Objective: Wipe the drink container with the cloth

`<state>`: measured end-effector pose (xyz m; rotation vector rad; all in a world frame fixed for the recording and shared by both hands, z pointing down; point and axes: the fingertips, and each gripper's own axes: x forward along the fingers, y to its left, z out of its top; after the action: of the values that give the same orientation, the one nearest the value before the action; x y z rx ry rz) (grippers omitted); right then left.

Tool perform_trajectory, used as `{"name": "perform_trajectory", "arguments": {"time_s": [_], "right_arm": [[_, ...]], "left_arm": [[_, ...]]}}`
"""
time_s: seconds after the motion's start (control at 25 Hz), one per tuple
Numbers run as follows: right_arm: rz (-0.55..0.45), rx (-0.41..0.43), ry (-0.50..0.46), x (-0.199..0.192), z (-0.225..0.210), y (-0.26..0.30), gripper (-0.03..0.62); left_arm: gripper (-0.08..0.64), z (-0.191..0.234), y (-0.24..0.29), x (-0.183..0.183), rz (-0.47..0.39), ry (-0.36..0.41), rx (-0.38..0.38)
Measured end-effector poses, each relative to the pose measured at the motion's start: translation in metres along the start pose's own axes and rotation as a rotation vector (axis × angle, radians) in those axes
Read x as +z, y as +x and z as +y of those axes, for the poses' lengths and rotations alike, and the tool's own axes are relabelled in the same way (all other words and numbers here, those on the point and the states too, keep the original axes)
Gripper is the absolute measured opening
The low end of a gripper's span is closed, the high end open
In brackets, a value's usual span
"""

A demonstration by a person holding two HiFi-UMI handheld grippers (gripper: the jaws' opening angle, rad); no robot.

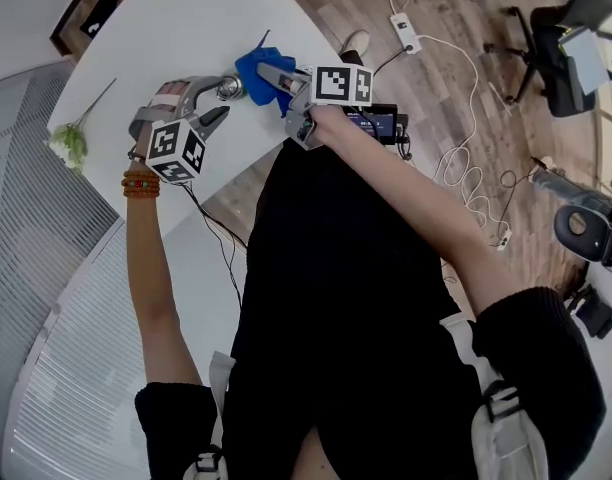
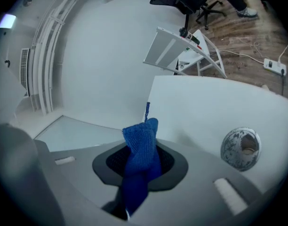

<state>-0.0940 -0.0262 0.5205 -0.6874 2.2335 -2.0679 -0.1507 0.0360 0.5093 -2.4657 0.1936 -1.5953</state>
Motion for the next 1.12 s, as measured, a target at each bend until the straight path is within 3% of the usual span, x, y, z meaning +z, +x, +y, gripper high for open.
{"name": "perform_trajectory", "arguments": {"time_s": [0.16, 0.32, 0.6, 0.84, 1.12], "right_arm": [[0.022, -0.004, -0.021, -0.016, 0.001, 0.007, 0.089], [0.012, -0.022, -0.044, -0.016, -0.002, 0.012, 0.089], [0.010, -0.034, -0.089, -0.014, -0.005, 0.010, 0.089], [0.022, -0.077, -0.165, -0.014, -0.007, 0.010, 0.087], [-0.006, -0.133, -0.166, -0.014, -0.014, 0.010, 0.087]], "left_arm": [[0.201, 0.007, 0.002, 0.001, -0.016, -0.009, 0.073], [0.201, 0.011, 0.004, 0.004, -0.023, -0.048, 0.151], [0.202, 0.014, 0.005, 0.011, -0.004, -0.195, 0.231], [0.202, 0.015, 0.006, 0.012, 0.011, -0.273, 0.260], [0.202, 0.016, 0.007, 0.012, 0.018, -0.305, 0.264]]}}
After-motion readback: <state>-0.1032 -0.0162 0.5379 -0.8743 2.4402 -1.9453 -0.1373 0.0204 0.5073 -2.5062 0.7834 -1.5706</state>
